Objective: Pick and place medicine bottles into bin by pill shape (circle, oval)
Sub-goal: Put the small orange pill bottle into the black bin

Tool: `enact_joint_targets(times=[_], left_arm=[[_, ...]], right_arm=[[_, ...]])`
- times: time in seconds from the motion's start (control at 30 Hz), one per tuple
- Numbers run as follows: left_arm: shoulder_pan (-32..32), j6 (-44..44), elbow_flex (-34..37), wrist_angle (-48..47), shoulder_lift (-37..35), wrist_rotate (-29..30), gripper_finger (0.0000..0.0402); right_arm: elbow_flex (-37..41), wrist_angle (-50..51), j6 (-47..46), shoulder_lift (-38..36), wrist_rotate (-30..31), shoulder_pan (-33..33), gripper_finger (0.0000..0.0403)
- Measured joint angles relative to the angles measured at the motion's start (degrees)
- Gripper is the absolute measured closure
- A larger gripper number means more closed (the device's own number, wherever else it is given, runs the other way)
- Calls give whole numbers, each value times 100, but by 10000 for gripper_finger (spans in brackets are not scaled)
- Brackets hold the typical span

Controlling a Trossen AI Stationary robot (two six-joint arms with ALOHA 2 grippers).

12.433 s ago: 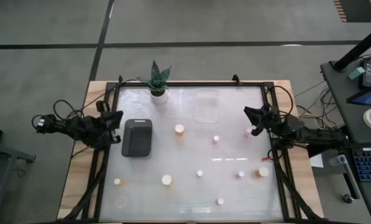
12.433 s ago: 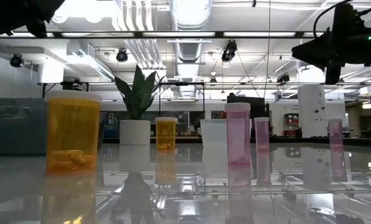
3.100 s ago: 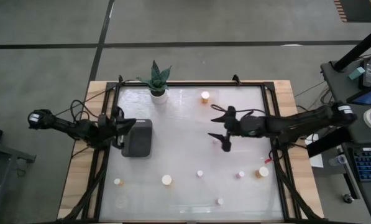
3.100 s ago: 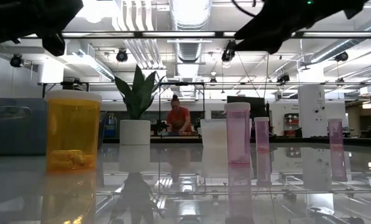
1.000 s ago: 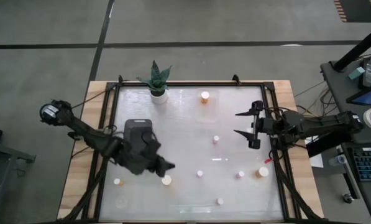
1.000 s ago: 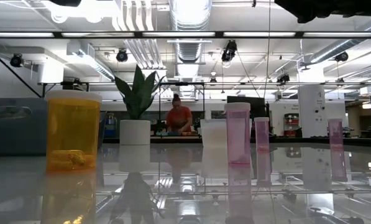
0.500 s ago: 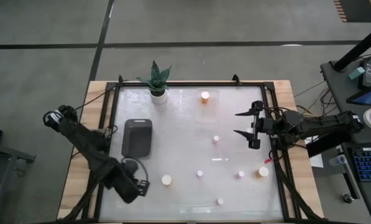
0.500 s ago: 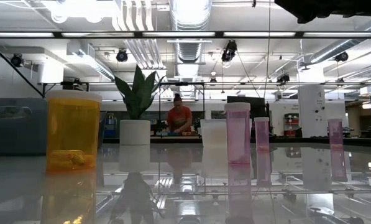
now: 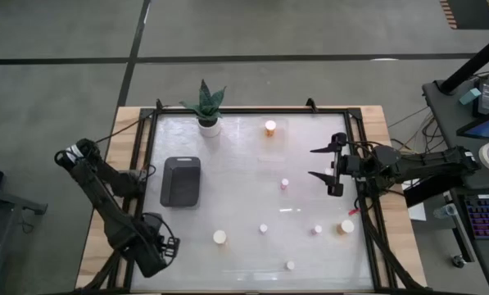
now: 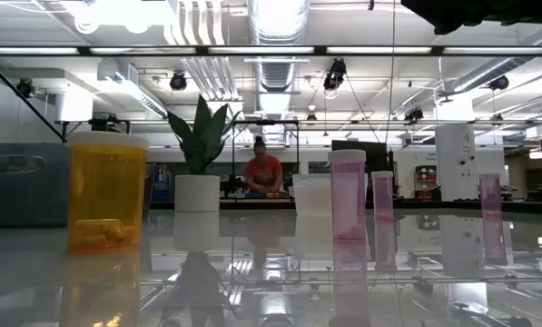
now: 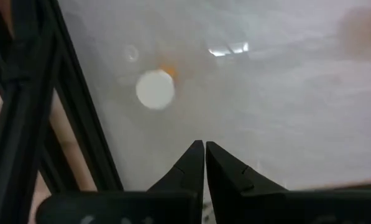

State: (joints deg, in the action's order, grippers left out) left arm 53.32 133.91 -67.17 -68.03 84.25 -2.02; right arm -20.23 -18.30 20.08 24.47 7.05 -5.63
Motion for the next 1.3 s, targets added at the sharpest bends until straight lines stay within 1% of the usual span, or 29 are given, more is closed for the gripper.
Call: enact_joint_targets(times=[0.13, 0.23, 0.33, 0.63, 0.8, 0.87, 0.97, 1.07, 1.2, 1.3], left_arm=[[-12, 39, 284, -58, -40, -9, 402], [-77, 63, 481, 210, -23, -155, 402], [-113, 51, 596, 210, -26, -188, 401], [-302, 52, 854, 136, -723, -242, 402], [-336, 13, 948, 151, -821, -245, 401], [-333, -84, 948, 158, -822, -249, 395], [-334, -101, 948, 156, -822, -249, 369], [-334, -103, 948, 165, -815, -285, 328], [-334, -84, 948, 194, -705, -817, 265], [-323, -98, 948, 197, -578, -842, 225]], right_arm=[[0, -17, 90, 0, 0, 0, 115], [0, -35, 123, -2, -2, 0, 115], [0, -33, 96, 0, -2, 0, 115], [0, 122, -399, 7, -2, 0, 115], [19, 188, -563, 9, -2, 0, 115], [39, 179, -603, 9, -2, 0, 115], [50, 190, -605, 9, -2, 0, 115], [50, 185, -603, 9, -2, 0, 115], [50, 186, -601, 9, -3, 0, 115], [50, 188, -589, 9, -2, 0, 115]])
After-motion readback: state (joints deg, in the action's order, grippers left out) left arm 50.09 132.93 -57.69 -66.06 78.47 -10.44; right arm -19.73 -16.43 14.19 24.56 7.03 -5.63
